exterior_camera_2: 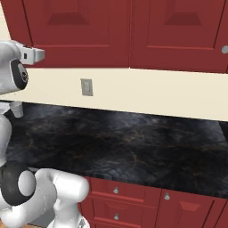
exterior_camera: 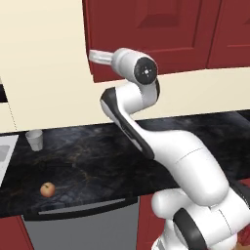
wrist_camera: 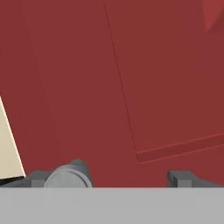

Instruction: Open the cabinet. Pick the dish brush and place it next to the sink. Then close the cabinet.

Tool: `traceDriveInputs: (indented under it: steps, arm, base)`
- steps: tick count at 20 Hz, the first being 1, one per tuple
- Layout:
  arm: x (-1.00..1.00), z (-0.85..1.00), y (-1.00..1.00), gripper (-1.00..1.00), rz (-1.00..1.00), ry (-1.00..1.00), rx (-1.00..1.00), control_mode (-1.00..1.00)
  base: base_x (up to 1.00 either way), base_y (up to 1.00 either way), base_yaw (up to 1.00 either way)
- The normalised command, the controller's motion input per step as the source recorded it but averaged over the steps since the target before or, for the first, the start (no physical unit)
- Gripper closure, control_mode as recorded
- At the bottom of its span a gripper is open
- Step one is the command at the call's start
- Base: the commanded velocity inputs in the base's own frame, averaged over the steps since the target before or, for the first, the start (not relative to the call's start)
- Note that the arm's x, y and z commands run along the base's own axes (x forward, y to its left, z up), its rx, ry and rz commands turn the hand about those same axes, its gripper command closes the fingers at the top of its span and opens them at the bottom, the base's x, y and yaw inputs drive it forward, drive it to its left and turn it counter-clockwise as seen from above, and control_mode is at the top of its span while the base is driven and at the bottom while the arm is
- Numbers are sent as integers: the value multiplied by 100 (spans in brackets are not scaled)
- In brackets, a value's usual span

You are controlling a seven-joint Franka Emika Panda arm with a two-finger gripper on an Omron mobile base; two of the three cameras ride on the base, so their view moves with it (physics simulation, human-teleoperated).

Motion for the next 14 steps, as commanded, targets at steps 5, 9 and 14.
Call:
traceDriveInputs:
  steps: [5,9,14]
  arm:
    - [86,0,-26,-100,6,10,0,-100]
    - [92,0,-29,-100,6,4,0,-100]
    - [80,-11,-17,-100,5,-1,0,-100]
  base:
    - [0,0,0]
    - [0,0,0]
    - [0,0,0]
